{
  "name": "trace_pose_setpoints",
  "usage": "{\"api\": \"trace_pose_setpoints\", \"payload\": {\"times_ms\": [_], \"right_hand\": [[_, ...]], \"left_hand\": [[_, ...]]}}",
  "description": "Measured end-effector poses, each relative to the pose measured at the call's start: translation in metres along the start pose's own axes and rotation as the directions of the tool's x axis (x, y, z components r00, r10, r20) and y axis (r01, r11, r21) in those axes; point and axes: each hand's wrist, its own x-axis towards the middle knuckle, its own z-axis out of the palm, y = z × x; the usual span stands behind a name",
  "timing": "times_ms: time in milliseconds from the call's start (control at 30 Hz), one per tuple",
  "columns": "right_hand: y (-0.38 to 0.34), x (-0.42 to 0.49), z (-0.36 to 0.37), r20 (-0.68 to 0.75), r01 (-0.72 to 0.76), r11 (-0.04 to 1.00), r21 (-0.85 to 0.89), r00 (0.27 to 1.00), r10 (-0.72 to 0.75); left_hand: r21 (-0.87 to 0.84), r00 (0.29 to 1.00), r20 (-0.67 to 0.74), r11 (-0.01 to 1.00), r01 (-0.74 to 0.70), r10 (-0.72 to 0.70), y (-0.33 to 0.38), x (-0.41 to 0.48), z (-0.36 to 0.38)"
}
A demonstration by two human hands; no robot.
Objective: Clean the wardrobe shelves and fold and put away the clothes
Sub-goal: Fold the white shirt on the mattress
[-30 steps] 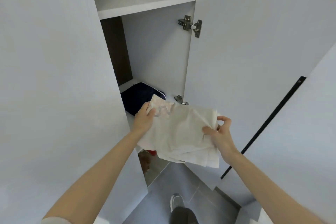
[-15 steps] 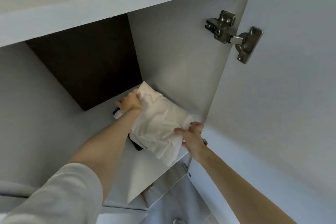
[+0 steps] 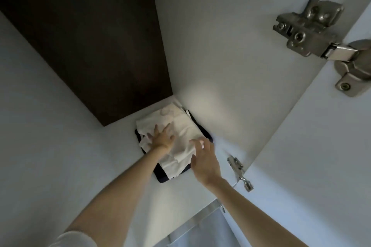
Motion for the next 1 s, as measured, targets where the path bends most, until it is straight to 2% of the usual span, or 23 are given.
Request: {"api": "trace_pose_setpoints", "payload": {"times_ms": [67, 133, 200, 333, 433, 500, 600, 733, 833, 933, 1000], "right_hand": [[0.003, 0.012, 0.003, 0.135, 0.147, 0.981, -0.129, 0.982, -0.13], [0.012, 0.021, 0.004, 0.308, 0.179, 0.952, -0.247, 0.946, -0.098], [0.024, 0.02, 0.003, 0.434, 0.165, 0.923, -0.348, 0.901, 0.002], [0.035, 0.008, 0.005, 0.527, 0.136, 0.917, -0.375, 0.845, 0.09], [0.028, 0.005, -0.004, 0.545, 0.1, 0.937, -0.333, 0.831, 0.106], [0.021, -0.002, -0.018, 0.489, 0.054, 0.961, -0.27, 0.868, 0.089], [0.009, -0.028, -0.047, 0.312, 0.02, 0.98, -0.199, 0.949, 0.044], [-0.006, -0.098, -0.085, 0.091, 0.002, 0.982, -0.187, 0.996, 0.015], [-0.012, -0.163, -0.106, -0.09, -0.08, 0.985, -0.152, 0.994, 0.066], [-0.013, -0.233, -0.112, -0.233, -0.207, 0.972, -0.107, 0.956, 0.178], [-0.015, -0.284, -0.109, -0.304, -0.289, 0.955, -0.07, 0.918, 0.255]], "left_hand": [[-0.019, 0.996, 0.087, 0.999, 0.03, -0.028, -0.007, -0.019, 0.029], [0.001, 0.996, 0.088, 1.0, -0.01, 0.01, -0.016, -0.034, 0.049], [0.0, 0.996, 0.08, 0.999, -0.045, 0.045, -0.026, -0.043, 0.057], [0.094, 0.988, 0.128, 0.99, -0.102, 0.09, -0.034, -0.056, 0.055], [0.12, 0.988, 0.148, 0.991, -0.06, 0.042, -0.022, -0.062, 0.041], [0.114, 0.993, 0.096, 0.991, -0.074, 0.063, -0.012, -0.072, 0.029], [0.141, 0.979, -0.032, 0.971, -0.194, 0.2, 0.004, -0.097, 0.01], [0.151, 0.9, -0.175, 0.914, -0.376, 0.399, 0.028, -0.151, -0.009], [0.061, 0.802, -0.251, 0.836, -0.545, 0.542, 0.033, -0.203, -0.022], [0.077, 0.738, -0.203, 0.762, -0.643, 0.644, 0.026, -0.255, -0.022], [0.085, 0.652, -0.159, 0.668, -0.739, 0.741, 0.019, -0.295, -0.015]]}}
